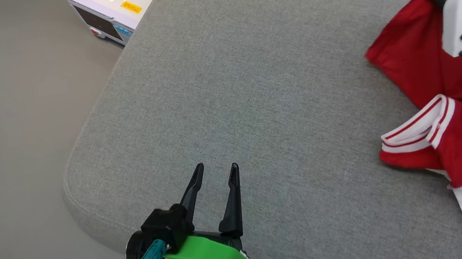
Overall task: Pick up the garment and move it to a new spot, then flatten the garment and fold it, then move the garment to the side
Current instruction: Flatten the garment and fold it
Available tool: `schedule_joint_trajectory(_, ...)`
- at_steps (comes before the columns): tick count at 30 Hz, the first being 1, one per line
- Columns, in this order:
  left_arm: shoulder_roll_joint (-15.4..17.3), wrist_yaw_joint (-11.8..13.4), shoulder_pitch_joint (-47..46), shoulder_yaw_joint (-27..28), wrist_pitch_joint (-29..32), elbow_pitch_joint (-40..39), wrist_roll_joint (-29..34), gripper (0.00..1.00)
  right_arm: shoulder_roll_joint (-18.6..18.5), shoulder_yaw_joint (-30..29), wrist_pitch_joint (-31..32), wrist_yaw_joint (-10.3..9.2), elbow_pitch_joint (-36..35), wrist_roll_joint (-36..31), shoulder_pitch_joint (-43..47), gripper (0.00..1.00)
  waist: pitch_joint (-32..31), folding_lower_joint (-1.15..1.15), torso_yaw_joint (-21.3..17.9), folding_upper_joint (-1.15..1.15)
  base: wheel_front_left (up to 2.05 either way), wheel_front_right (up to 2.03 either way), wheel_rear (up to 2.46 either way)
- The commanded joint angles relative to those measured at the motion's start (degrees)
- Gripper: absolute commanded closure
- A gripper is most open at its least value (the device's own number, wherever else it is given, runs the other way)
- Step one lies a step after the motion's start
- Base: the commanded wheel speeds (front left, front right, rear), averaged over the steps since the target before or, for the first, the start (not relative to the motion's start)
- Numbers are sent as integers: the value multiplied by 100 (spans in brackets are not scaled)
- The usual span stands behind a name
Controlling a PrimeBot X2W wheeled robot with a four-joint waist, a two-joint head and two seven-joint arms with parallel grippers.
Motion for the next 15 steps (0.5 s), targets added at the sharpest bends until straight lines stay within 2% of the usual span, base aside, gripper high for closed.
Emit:
schedule_joint_trajectory(1, -22, 33, -102, 3, -34, -17, -39, 0, -7, -114, -182, 3, 232, -187, -74, 100, 35, -1, 11, 0, 0, 0, 0)
schedule_joint_trajectory(2, -22, 38, -106, -3, -34, -18, -48, 0, 5, -176, -305, 3, 453, -379, -93, 64, 53, -1, 8, 0, 0, 0, 0)
schedule_joint_trajectory(3, -22, 44, -112, -9, -34, -16, -56, 0, 35, -160, -333, 3, 659, -533, -88, 0, 66, -1, 5, 0, 0, 0, 0)
schedule_joint_trajectory(9, -22, 76, -142, 8, -34, -2, -53, 0, 241, -212, -786, 3, 1218, -718, -125, 0, 43, -1, -100, 0, 0, 0, 0)
schedule_joint_trajectory(15, -22, 51, -116, 122, -34, 43, 46, 0, 331, -17, -1356, 3, 1155, -519, -72, 0, -192, -1, -395, 0, 0, 0, 0)
